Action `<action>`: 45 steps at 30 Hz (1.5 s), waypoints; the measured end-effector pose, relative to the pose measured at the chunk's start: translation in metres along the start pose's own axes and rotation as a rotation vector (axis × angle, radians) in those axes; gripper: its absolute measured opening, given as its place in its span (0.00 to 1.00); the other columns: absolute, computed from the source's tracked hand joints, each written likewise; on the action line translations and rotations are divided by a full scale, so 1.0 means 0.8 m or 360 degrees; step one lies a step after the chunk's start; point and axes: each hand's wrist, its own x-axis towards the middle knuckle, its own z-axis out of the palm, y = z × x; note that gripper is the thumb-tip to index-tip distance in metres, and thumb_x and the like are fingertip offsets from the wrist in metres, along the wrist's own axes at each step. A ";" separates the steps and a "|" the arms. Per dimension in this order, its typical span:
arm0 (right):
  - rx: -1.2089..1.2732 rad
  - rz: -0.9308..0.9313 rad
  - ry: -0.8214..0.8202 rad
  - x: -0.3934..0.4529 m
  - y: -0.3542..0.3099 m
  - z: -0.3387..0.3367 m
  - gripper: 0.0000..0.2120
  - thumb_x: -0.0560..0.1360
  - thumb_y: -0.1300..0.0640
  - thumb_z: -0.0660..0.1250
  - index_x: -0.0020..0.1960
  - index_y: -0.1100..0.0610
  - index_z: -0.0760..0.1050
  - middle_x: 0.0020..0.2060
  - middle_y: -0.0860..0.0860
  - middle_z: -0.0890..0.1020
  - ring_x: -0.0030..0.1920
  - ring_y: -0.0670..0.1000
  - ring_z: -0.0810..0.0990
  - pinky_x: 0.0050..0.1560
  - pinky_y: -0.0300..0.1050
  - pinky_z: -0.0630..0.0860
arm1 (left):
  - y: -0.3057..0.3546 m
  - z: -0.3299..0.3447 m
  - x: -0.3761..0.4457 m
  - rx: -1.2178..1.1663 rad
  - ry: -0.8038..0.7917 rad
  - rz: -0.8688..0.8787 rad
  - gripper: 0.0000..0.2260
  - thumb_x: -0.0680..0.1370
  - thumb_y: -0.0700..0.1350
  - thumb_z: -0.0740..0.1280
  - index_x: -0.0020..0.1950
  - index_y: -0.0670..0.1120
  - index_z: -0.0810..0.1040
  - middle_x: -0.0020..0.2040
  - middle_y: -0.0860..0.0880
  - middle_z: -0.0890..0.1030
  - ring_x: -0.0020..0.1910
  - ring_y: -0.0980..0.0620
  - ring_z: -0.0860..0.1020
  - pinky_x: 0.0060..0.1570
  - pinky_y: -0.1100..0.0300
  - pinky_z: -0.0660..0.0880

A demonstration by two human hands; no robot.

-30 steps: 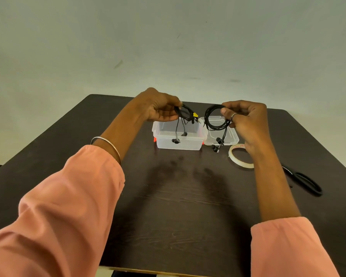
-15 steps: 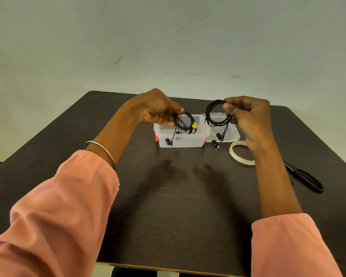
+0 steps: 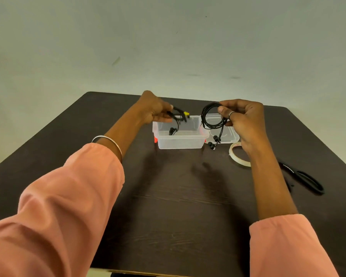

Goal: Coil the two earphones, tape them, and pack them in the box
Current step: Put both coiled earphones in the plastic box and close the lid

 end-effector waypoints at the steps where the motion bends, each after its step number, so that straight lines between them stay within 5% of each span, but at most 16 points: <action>1: 0.0000 0.0005 -0.0003 0.000 0.001 0.001 0.07 0.72 0.63 0.72 0.49 0.57 0.83 0.40 0.51 0.84 0.40 0.46 0.81 0.40 0.40 0.79 | -0.007 0.000 0.003 0.0155 0.0024 0.0019 0.07 0.73 0.34 0.72 0.48 0.32 0.79 0.43 0.37 0.83 0.39 0.44 0.85 0.39 0.52 0.83; 7: -0.0017 0.0001 -0.0003 0.003 0.002 0.002 0.07 0.72 0.63 0.72 0.50 0.57 0.83 0.40 0.50 0.84 0.40 0.46 0.81 0.40 0.40 0.80 | -0.019 0.011 0.007 0.1154 0.0266 0.0467 0.06 0.70 0.42 0.75 0.43 0.40 0.84 0.43 0.46 0.84 0.41 0.49 0.82 0.43 0.55 0.80; 10: -0.0018 -0.0006 0.0000 0.004 0.000 0.004 0.07 0.73 0.63 0.72 0.49 0.55 0.83 0.40 0.50 0.84 0.39 0.45 0.81 0.40 0.40 0.80 | -0.026 0.015 0.005 0.1552 0.0406 0.0562 0.07 0.71 0.45 0.73 0.46 0.45 0.83 0.46 0.46 0.84 0.52 0.45 0.79 0.59 0.47 0.71; 15: -0.0012 -0.0026 -0.0013 0.007 -0.005 0.008 0.07 0.73 0.63 0.72 0.49 0.56 0.83 0.41 0.51 0.85 0.40 0.46 0.82 0.41 0.41 0.81 | -0.051 0.018 0.008 0.2004 0.0642 0.0486 0.10 0.74 0.45 0.70 0.54 0.46 0.80 0.65 0.39 0.73 0.71 0.36 0.62 0.67 0.42 0.61; 22: 0.0122 -0.0061 -0.0025 0.026 -0.026 0.034 0.10 0.73 0.65 0.72 0.53 0.59 0.81 0.38 0.56 0.84 0.38 0.50 0.83 0.36 0.39 0.79 | -0.053 0.021 0.005 0.1827 0.0655 0.0252 0.15 0.73 0.44 0.72 0.59 0.45 0.78 0.69 0.38 0.68 0.72 0.35 0.59 0.66 0.38 0.60; 26: 0.0236 0.0069 -0.0009 0.039 -0.030 0.065 0.12 0.71 0.66 0.73 0.54 0.62 0.79 0.40 0.57 0.84 0.40 0.54 0.85 0.38 0.45 0.82 | -0.052 0.017 0.010 0.1698 0.0553 0.0114 0.22 0.72 0.55 0.73 0.62 0.46 0.76 0.71 0.38 0.68 0.73 0.35 0.59 0.68 0.39 0.59; 32: 0.0179 0.0284 -0.0185 0.028 -0.016 0.106 0.13 0.70 0.71 0.73 0.52 0.64 0.76 0.45 0.60 0.82 0.40 0.56 0.85 0.36 0.47 0.83 | -0.063 0.006 0.014 0.0902 0.0608 0.0118 0.08 0.75 0.49 0.71 0.50 0.47 0.83 0.54 0.44 0.81 0.58 0.41 0.76 0.62 0.41 0.70; 37: -0.0293 0.0292 -0.0238 0.016 0.012 0.106 0.12 0.70 0.68 0.74 0.51 0.63 0.75 0.48 0.60 0.82 0.41 0.55 0.85 0.37 0.48 0.84 | -0.060 -0.006 0.008 0.0483 0.0661 0.0209 0.05 0.75 0.37 0.70 0.43 0.46 0.83 0.51 0.47 0.83 0.50 0.48 0.79 0.55 0.46 0.78; 45: -0.1396 -0.0053 -0.0326 0.024 0.030 0.094 0.09 0.73 0.54 0.73 0.50 0.58 0.81 0.47 0.55 0.83 0.54 0.57 0.79 0.60 0.56 0.73 | -0.063 0.003 0.000 0.0501 0.0617 0.0173 0.05 0.71 0.39 0.75 0.41 0.47 0.82 0.50 0.46 0.83 0.50 0.47 0.80 0.57 0.45 0.77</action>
